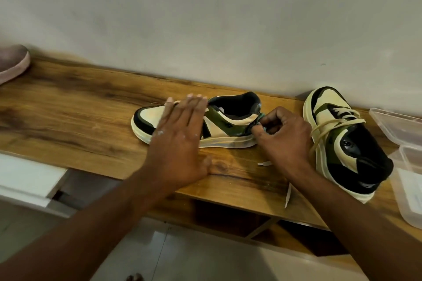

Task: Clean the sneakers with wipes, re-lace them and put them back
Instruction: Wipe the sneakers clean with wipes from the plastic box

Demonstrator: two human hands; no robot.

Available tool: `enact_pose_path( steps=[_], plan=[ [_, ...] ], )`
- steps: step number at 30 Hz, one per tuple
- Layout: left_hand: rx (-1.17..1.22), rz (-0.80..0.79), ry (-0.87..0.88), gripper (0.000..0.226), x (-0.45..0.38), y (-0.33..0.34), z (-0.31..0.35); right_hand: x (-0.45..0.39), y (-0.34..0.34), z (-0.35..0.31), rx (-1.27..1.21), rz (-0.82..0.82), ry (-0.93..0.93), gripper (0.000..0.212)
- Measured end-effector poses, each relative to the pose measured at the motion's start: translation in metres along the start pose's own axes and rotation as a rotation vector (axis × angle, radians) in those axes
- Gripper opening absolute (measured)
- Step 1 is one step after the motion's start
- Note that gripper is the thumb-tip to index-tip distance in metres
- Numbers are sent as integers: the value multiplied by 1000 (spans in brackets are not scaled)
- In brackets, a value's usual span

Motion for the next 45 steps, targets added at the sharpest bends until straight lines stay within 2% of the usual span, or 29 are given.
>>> enact_pose_path(
  steps=[3,8,13,21,25,31,37,39,43,45],
  plan=[
    [-5,8,1,116,-3,13,25,-1,0,2,12,-20,2,13],
    [5,40,-42,117,-8,24,28,-1,-1,11,-17,-58,35,17],
    [-52,21,-82,122,-18,31,14,-4,0,18,-150,-91,107,37],
    [-30,29,-57,122,-33,39,6,18,5,3,-235,6,41,21],
    [43,30,-43,115,-33,40,2,32,4,-14,-117,54,-128,18],
    [115,29,-23,113,-31,40,-2,48,24,-30,64,-102,-390,14],
    [134,20,-12,112,-31,41,-3,5,-16,4,-22,107,-147,15],
    [126,22,-11,110,-30,43,-2,17,-6,-7,-2,86,-195,15],
    [124,16,-10,109,-31,45,-3,45,30,-36,15,-66,-354,15],
    [115,4,-1,112,-30,45,-4,38,27,-35,16,-45,-348,14]
  ],
)
Point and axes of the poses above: each hand's wrist, its own x-axis away from the middle knuckle, its own y-axis out of the palm, z = x × y, the point moved 9 cm from there along -x, towards the middle knuckle, and after that the axes turned 7 degrees about y, right-handed, at the moved point
